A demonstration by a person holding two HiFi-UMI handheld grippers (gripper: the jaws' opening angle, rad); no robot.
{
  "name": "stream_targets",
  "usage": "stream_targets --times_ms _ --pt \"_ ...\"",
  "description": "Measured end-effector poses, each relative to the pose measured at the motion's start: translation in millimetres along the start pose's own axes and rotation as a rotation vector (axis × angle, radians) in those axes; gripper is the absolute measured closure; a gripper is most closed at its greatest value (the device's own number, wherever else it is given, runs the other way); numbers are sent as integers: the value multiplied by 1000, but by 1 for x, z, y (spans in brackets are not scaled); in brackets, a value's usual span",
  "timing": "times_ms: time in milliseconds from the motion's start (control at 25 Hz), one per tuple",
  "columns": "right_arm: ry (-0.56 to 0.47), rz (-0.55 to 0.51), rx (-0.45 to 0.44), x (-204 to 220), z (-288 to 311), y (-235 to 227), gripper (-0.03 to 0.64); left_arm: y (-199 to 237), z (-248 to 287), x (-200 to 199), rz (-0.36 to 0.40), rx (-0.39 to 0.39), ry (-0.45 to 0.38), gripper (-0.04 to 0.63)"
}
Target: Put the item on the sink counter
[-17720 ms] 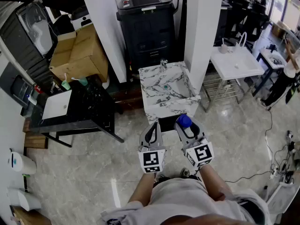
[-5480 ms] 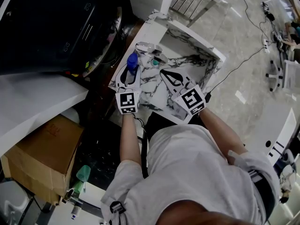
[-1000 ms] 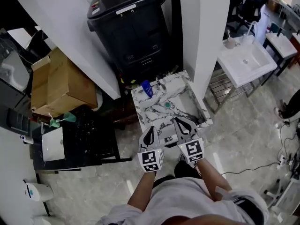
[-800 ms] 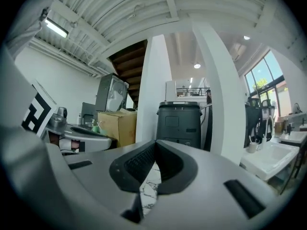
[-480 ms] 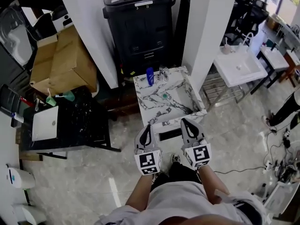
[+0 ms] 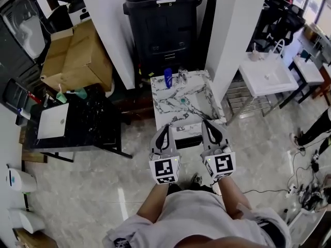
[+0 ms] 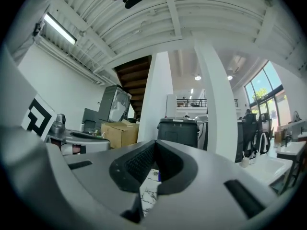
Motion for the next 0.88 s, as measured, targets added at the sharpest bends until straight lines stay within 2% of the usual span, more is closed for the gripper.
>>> stream_targets --times_ms 200,400,880 --pt "-11 7 3 0 -5 -11 612 -12 2 -6 25 8 1 586" --pt "-21 0 -5 -1 -5 -18 612 -23 6 -8 19 17 -4 586" --pt "-28 14 -10 4 1 -24 612 -27 17 -7 43 26 12 586"
Point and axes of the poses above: the fingertips, and each gripper's own axes: z forward along the fingers, y to its left, x out of its underside, the point moved 10 cm from there along -z, backward along the fingers, and after that the axes turned 1 degree about z, right-handed, at the moved point
